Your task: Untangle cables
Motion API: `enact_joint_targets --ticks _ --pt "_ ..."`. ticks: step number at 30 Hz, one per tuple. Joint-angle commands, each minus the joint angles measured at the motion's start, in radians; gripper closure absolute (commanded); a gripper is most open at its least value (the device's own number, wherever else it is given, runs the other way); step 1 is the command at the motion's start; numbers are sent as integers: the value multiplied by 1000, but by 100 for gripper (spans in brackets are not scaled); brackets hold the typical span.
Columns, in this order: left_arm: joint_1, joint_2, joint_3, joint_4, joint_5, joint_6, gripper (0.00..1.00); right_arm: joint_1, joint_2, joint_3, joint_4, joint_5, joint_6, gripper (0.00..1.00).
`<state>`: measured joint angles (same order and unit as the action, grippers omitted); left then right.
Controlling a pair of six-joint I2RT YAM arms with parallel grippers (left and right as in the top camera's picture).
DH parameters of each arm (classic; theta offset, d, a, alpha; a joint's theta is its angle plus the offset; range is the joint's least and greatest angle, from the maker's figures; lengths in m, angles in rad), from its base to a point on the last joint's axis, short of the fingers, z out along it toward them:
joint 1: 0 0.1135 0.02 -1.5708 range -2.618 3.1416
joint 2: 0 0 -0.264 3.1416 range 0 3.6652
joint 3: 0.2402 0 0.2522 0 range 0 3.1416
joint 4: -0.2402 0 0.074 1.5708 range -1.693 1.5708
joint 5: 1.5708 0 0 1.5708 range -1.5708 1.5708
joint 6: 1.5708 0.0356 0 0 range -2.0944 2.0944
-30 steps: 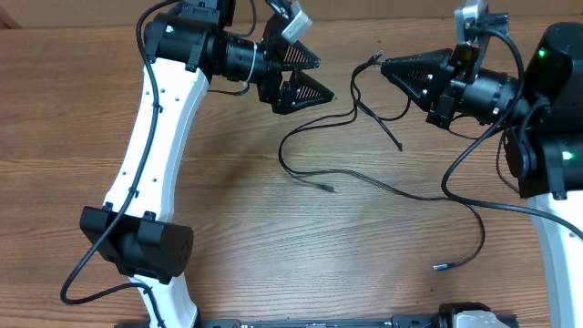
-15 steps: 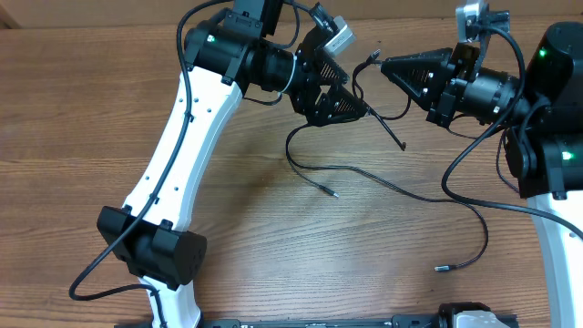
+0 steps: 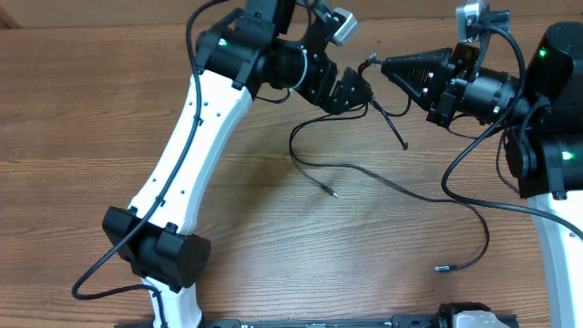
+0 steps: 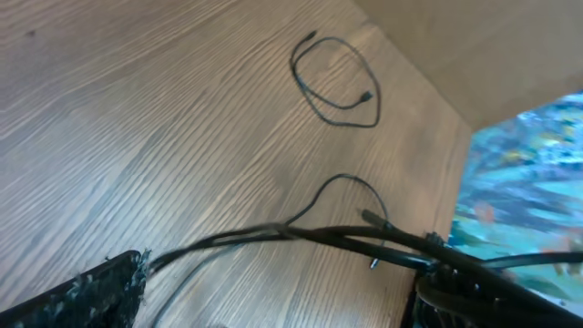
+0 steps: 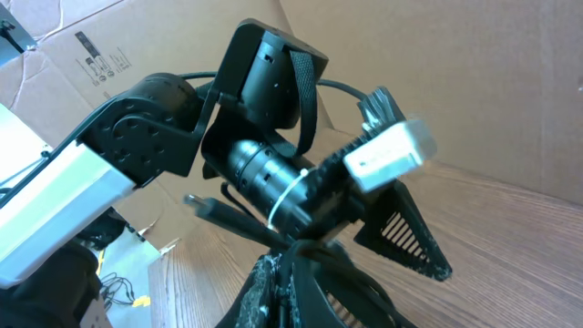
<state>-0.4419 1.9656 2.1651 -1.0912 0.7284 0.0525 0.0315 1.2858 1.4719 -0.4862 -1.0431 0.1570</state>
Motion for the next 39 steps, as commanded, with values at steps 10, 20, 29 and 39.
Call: enact_joint_targets --ticks 10,20,29,39 --pt "-10 -24 -3 -17 -328 -264 0 -5 -17 14 6 -14 5 96" --pt "-6 -24 -3 -8 -434 -375 0 -5 -17 14 -48 -17 3 96" --pt "17 -24 -3 -33 -395 -303 0 -5 -17 14 -47 -13 3 96" --pt "17 -24 -3 -114 -18 262 0 -6 -17 14 -52 24 0 96"
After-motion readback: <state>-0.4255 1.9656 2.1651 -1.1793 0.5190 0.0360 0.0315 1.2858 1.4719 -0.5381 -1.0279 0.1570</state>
